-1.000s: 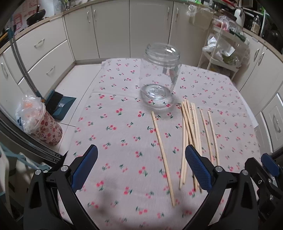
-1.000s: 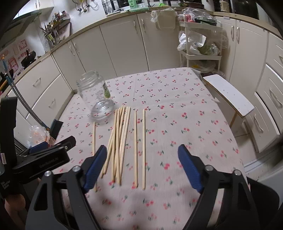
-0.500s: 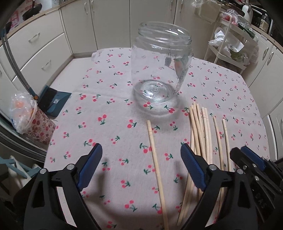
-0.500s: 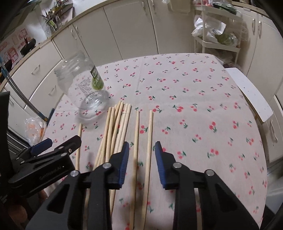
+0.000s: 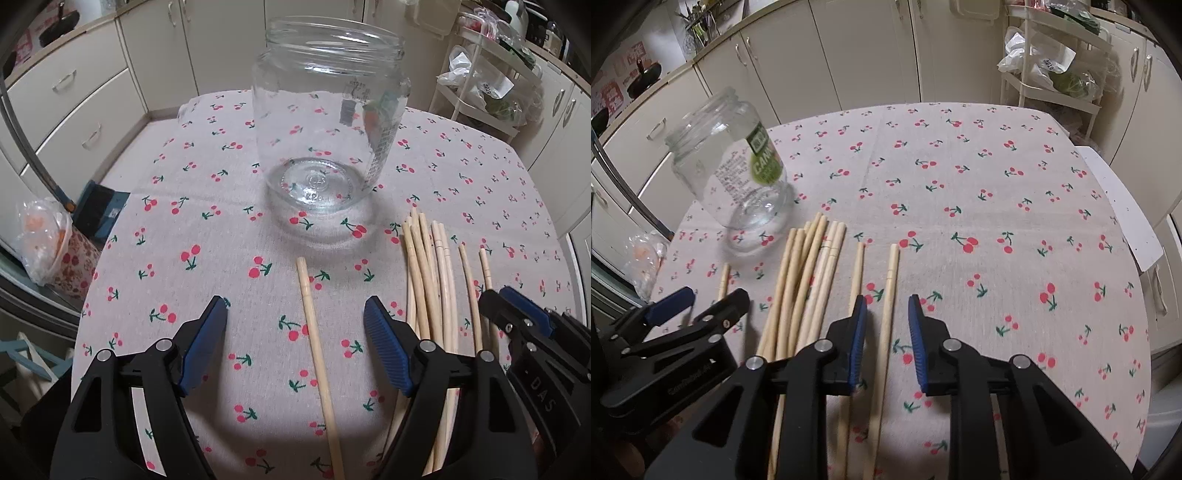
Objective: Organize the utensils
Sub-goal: 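Lower both grippers to the wooden chopsticks and close each on one chopstick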
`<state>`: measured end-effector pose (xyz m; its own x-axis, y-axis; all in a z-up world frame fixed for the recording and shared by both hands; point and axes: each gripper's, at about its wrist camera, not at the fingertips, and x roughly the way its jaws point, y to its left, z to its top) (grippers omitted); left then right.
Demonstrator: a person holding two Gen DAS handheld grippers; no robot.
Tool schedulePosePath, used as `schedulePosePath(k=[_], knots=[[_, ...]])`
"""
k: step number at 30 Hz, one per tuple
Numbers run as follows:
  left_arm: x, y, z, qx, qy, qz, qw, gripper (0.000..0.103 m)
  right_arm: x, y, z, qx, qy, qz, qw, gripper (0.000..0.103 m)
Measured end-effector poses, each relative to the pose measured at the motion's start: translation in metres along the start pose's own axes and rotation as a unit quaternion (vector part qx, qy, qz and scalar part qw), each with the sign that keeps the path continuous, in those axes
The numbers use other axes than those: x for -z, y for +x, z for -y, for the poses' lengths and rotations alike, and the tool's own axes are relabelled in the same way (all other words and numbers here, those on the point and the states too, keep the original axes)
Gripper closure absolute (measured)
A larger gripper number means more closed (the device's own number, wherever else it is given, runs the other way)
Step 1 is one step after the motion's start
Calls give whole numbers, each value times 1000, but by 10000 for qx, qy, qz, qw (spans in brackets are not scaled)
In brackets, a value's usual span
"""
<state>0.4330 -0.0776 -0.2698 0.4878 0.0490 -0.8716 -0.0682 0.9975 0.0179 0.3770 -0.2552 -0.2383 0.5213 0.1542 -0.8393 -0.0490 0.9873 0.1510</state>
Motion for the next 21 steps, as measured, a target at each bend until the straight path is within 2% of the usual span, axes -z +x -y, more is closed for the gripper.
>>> schedulePosePath(k=[4,6,8,9,10,11,12,15,16,17,21], knots=[[-2,2,7,-30,127,43,9999,34,-1,3,-4,182,-271,85,9994,86],[-2,1,10,-12,194,71,9998,38,-1,3,-3,231,-353,123,9990,95],[-3,0,14,41,300,105,9995,48,0,3,-3,229,-423,162,9987,96],[-2,-1,16,68,342,116,9993,50,1,3,-2,230,-444,177,9986,97],[-3,-1,17,74,400,128,9991,54,1,3,-1,226,-455,178,9986,97],[-3,-2,18,185,467,147,9986,64,1,2,-1,208,-443,171,9987,97],[-3,-2,20,221,528,155,9982,67,1,2,1,159,-402,158,9989,97],[-5,-3,21,420,670,132,9968,87,2,-1,2,87,-338,151,9993,97],[-6,-3,18,624,676,91,9957,96,2,-1,3,45,-308,146,9994,97],[-7,-3,13,904,651,39,9938,98,1,-2,5,-2,-278,127,9995,97],[-12,2,-4,1608,538,-204,9853,98,2,-2,8,-151,-136,70,9998,97]])
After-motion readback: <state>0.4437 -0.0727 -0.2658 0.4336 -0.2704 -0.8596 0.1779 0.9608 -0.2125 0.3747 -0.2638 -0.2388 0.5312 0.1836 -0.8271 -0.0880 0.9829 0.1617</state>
